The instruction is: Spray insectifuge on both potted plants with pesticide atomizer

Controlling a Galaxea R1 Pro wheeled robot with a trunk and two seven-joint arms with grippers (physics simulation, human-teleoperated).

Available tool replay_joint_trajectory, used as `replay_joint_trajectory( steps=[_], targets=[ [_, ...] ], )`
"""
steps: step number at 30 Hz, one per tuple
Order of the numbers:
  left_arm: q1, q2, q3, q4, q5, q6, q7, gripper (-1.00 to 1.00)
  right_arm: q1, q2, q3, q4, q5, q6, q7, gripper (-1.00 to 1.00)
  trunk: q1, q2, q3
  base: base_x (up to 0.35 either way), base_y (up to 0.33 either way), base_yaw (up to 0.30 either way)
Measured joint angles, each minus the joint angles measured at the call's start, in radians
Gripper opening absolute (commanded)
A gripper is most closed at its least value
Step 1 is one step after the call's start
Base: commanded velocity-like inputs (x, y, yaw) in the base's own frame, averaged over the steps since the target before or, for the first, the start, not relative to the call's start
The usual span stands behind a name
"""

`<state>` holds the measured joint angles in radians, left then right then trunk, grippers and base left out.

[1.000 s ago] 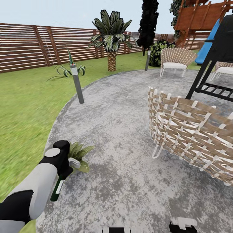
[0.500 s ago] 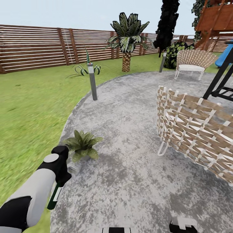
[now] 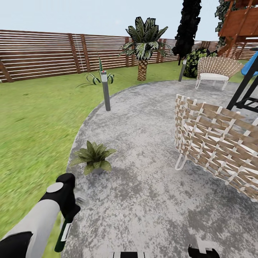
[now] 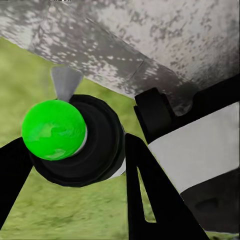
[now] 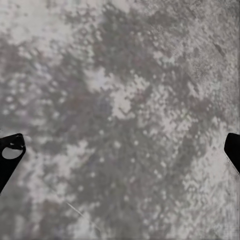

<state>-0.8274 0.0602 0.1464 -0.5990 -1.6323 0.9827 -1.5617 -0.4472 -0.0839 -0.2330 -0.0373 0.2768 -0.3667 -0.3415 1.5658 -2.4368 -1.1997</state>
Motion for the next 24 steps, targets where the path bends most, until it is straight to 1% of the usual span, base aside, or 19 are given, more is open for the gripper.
replay_joint_trajectory(
  steps=[1,3,4,5,6,7,8,9,10,11,12,13,15,16,17,19,22,23,24],
  targets=[
    [0.012,0.000,0.000,0.000,0.033,-0.006,0.003,-1.00,0.000,0.000,0.001,-0.001,0.014,0.000,0.001,1.00,0.000,0.000,0.000,0.000,0.000,0.000],
    [0.045,0.004,0.001,0.000,0.131,-0.057,0.112,-1.00,0.000,-0.001,0.020,-0.009,0.080,0.000,0.002,1.00,0.000,0.000,0.000,0.000,0.000,0.000],
    [0.065,0.006,0.002,0.001,0.206,-0.123,0.185,-1.00,0.000,-0.002,0.032,-0.029,0.129,0.000,0.002,1.00,0.000,0.000,0.000,0.000,0.000,0.000],
    [0.088,0.008,0.010,0.004,0.293,-0.208,0.265,-1.00,0.000,-0.001,0.039,-0.060,0.175,0.000,0.003,1.00,0.000,0.000,0.000,0.000,0.000,0.000],
    [0.104,0.011,0.021,0.008,0.356,-0.270,0.325,-1.00,0.000,-0.001,0.041,-0.082,0.203,0.001,0.006,1.00,0.000,0.000,0.000,0.000,0.000,0.000],
    [0.126,0.018,0.044,0.012,0.446,-0.362,0.417,-1.00,0.000,0.000,0.044,-0.110,0.238,0.001,0.029,1.00,0.000,0.000,0.000,0.000,0.000,0.000],
    [0.139,0.024,0.061,0.014,0.507,-0.429,0.478,-1.00,0.000,0.000,0.045,-0.128,0.258,0.001,0.062,1.00,0.000,0.000,0.000,0.000,0.000,0.000],
    [0.158,0.034,0.081,0.018,0.584,-0.533,0.552,-1.00,0.000,0.000,0.045,-0.157,0.280,0.001,0.130,1.00,0.000,0.000,0.000,0.000,0.000,0.000],
    [0.176,0.043,0.093,0.031,0.639,-0.640,0.604,-1.00,0.000,-0.001,0.045,-0.196,0.293,0.001,0.207,1.00,0.000,0.000,0.000,0.000,0.000,0.000],
    [0.185,0.048,0.098,0.046,0.663,-0.711,0.626,-1.00,0.000,-0.001,0.044,-0.227,0.298,0.002,0.256,1.00,0.000,0.000,0.000,0.000,0.000,0.000],
    [0.193,0.052,0.101,0.075,0.682,-0.807,0.645,-1.00,0.000,-0.001,0.045,-0.269,0.302,0.003,0.317,1.00,0.000,0.000,0.000,0.000,0.000,0.000],
    [0.198,0.053,0.103,0.106,0.688,-0.892,0.655,-1.00,0.000,-0.001,0.047,-0.305,0.307,0.004,0.367,1.00,0.000,0.000,0.000,0.000,0.000,0.000],
    [0.200,0.053,0.100,0.139,0.696,-0.978,0.661,-1.00,0.000,-0.001,0.047,-0.345,0.327,0.004,0.445,1.00,0.000,0.000,0.000,0.000,0.000,0.000],
    [0.201,0.051,0.097,0.151,0.698,-1.019,0.662,-1.00,-0.001,-0.001,0.047,-0.374,0.345,0.004,0.516,1.00,0.000,0.000,0.000,0.000,0.000,0.000],
    [0.201,0.050,0.096,0.155,0.699,-1.036,0.662,-1.00,-0.002,-0.001,0.047,-0.393,0.361,0.004,0.567,1.00,0.000,0.000,0.000,0.000,0.000,0.000],
    [0.200,0.047,0.093,0.161,0.700,-1.059,0.659,-1.00,-0.013,-0.001,0.047,-0.442,0.392,0.007,0.710,1.00,0.000,0.000,0.000,0.000,0.000,0.000],
    [0.193,0.042,0.090,0.163,0.698,-1.067,0.652,-1.00,-0.043,-0.002,0.046,-0.490,0.401,0.010,0.874,1.00,0.000,0.000,0.000,0.000,0.000,0.000],
    [0.190,0.042,0.083,0.164,0.697,-1.068,0.635,-1.00,-0.059,-0.001,0.046,-0.507,0.402,0.010,0.957,1.00,0.000,0.000,0.000,0.000,0.000,0.000],
    [0.188,0.043,0.066,0.163,0.696,-1.068,0.607,-1.00,-0.066,-0.001,0.045,-0.515,0.403,0.010,0.994,1.00,0.000,0.000,0.000,0.000,0.000,0.000]
  ],
)
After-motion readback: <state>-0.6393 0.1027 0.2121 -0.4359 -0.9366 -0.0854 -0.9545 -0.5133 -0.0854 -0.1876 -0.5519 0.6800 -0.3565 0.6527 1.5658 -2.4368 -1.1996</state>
